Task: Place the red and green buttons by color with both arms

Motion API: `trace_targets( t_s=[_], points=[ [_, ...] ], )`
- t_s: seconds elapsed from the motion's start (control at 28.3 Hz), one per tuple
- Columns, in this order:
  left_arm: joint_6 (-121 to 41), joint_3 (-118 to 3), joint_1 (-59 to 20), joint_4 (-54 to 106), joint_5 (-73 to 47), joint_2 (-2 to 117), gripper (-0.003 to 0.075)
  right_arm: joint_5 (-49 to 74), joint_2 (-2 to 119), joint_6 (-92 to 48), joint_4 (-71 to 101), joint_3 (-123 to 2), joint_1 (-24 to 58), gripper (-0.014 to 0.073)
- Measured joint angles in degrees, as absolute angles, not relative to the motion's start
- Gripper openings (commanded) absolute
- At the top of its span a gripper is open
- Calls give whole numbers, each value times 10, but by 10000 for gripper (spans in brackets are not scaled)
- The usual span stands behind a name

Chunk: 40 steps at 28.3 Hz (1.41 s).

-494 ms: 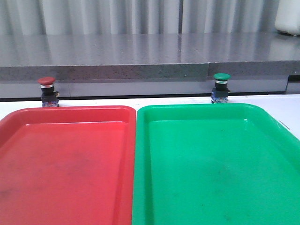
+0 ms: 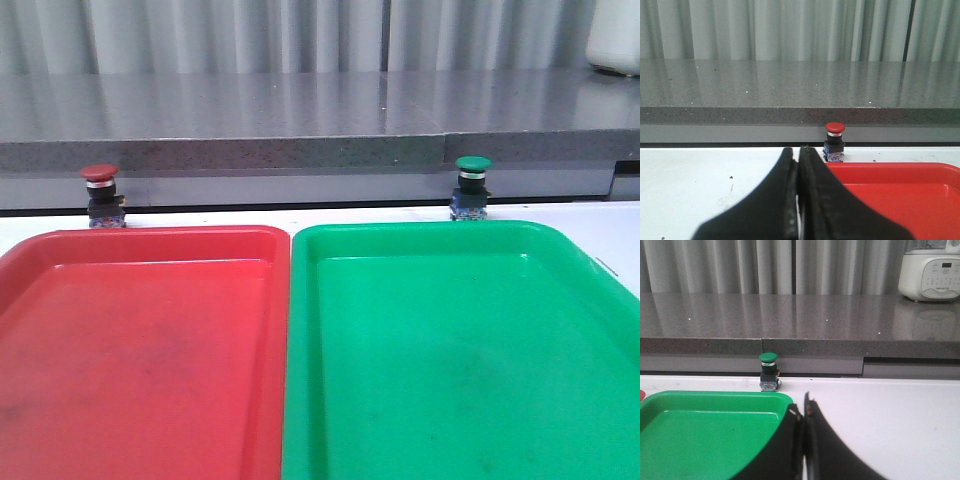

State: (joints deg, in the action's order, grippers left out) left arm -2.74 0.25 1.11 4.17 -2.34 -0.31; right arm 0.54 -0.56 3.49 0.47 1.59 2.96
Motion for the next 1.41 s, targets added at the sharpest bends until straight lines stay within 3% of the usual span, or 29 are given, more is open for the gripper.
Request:
trace_targets(
  t_s=[0.67,1.02,1.41],
  points=[
    [-27,-14,11,46,26,-3,-20,0,-6,35,5,-2,30,-60],
    [-27,-207,11,46,-65,8,-20,166,35,23,-9,-194,30,-60],
    [-27,-385,11,46,-245,165,-20,326,214,7,-10,-378,30,-60]
  ],
)
